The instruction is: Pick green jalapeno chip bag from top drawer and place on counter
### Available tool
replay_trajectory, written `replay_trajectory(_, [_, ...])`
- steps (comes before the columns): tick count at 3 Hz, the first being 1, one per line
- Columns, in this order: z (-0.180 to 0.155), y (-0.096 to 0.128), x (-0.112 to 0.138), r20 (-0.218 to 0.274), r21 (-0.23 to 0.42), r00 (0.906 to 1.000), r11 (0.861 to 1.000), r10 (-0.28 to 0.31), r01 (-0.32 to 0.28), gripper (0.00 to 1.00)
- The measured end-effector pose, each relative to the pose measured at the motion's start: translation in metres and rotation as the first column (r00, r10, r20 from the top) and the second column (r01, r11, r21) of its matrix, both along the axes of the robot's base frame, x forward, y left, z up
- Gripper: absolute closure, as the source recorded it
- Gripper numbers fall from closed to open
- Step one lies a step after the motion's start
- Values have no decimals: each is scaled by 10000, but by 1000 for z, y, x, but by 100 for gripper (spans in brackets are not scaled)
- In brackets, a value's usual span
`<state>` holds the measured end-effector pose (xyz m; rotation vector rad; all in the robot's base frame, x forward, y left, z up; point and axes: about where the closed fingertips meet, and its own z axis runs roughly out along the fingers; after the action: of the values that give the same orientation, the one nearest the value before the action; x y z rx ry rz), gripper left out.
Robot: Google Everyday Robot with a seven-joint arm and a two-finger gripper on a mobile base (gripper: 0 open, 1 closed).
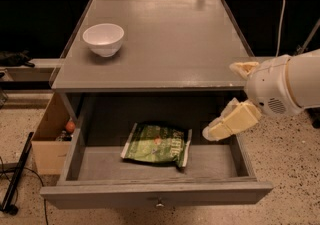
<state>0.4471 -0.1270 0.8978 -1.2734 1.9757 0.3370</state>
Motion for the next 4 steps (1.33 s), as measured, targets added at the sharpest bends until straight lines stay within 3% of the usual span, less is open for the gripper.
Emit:
replay_trajectory(1, [-25,11,-3,-174,55,9996,9997,-222,223,0])
replay_trajectory(3, [-108,28,-12,-474,-10,9954,9966,-828,829,0])
replay_trajectory(4, [-142,39,-6,-547,-23,9950,9965,-840,840,0])
